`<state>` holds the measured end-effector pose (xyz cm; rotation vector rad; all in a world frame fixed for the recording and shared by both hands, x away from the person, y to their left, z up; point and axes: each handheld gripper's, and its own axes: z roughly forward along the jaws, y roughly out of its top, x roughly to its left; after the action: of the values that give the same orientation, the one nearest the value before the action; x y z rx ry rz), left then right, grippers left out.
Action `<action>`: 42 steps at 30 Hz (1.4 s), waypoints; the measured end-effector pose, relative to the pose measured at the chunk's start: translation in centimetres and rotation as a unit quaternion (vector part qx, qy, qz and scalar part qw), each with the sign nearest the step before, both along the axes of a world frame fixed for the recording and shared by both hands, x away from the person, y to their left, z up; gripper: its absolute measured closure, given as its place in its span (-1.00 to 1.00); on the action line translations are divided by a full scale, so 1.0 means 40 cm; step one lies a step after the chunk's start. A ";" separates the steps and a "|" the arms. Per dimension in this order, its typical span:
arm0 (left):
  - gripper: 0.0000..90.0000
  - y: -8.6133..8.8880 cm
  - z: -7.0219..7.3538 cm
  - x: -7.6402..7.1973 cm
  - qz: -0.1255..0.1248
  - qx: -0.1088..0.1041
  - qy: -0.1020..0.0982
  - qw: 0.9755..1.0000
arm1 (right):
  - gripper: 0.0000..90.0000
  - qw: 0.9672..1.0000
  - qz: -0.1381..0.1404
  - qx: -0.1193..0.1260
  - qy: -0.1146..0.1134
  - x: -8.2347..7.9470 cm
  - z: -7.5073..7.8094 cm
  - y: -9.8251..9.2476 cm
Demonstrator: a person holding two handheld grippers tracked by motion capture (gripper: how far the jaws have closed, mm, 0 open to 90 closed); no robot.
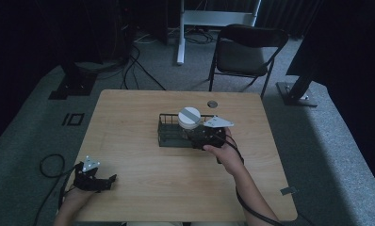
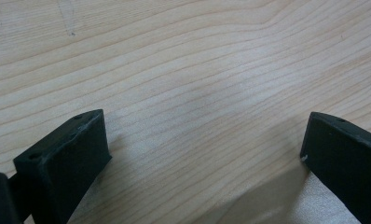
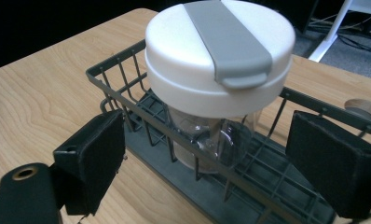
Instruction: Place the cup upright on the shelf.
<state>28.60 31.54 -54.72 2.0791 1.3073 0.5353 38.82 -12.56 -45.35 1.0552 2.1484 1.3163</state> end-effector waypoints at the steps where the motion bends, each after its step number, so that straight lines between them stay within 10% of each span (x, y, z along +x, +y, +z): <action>1: -0.97 0.000 0.000 0.000 0.000 0.000 0.000 1.000 | -0.74 1.000 0.001 0.001 0.000 -0.004 0.001 -0.003; 42: -0.98 0.000 0.000 0.000 0.000 0.000 0.000 1.000 | -0.74 0.998 -0.053 -0.021 0.029 -0.103 -0.131 -0.166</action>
<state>28.60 31.54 -54.72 2.0792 1.3073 0.5351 34.69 -19.21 -50.58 1.1876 2.1199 1.2017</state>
